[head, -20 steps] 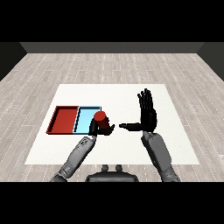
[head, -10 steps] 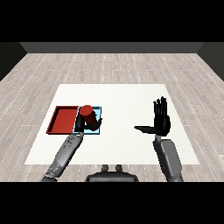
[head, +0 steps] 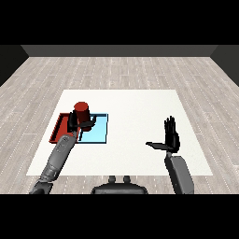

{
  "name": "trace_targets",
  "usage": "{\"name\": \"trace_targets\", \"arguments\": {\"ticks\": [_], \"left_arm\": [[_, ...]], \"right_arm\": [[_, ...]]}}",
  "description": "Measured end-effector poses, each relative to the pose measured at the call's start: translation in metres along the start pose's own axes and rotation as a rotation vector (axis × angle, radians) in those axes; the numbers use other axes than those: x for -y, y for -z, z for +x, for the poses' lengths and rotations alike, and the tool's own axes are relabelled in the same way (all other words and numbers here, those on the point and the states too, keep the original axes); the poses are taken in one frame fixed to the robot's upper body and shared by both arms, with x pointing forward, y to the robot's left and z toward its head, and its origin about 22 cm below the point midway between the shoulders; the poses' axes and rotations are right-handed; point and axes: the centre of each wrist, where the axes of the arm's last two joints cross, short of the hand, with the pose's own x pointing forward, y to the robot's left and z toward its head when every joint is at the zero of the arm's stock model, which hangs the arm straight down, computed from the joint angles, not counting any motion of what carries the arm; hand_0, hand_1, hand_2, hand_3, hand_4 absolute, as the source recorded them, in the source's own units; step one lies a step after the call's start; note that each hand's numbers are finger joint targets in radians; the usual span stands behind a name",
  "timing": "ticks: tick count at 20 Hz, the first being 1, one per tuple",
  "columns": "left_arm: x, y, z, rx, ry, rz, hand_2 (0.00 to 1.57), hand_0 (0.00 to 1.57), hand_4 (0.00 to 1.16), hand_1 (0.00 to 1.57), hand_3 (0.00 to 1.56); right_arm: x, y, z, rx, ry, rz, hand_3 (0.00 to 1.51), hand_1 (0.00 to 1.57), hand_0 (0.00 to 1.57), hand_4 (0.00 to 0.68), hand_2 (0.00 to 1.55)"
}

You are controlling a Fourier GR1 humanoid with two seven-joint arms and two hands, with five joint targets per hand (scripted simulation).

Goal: Pick the red can and put it in the red box

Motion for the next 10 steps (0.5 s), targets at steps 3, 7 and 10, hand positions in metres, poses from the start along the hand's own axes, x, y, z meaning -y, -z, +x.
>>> {"name": "trace_targets", "arguments": {"ticks": [3, 7, 10], "left_arm": [[-0.022, 0.018, -0.019, -0.06, 0.072, 0.024, 1.52, 1.54, 1.08, 1.54, 1.45], [-0.053, 0.032, -0.052, -0.181, 0.154, 0.077, 1.57, 1.57, 1.11, 1.57, 1.48], [-0.071, 0.029, -0.084, -0.271, 0.193, 0.107, 1.57, 1.57, 1.09, 1.57, 1.49]], "right_arm": [[0.002, -0.003, -0.008, -0.022, 0.0, -0.015, 0.0, 0.0, 0.0, 0.0, 0.0], [0.01, -0.006, -0.018, -0.034, -0.017, -0.01, 0.0, 0.0, 0.0, 0.0, 0.0], [0.011, -0.005, -0.016, -0.017, -0.023, -0.001, 0.0, 0.0, 0.0, 0.0, 0.0]]}}
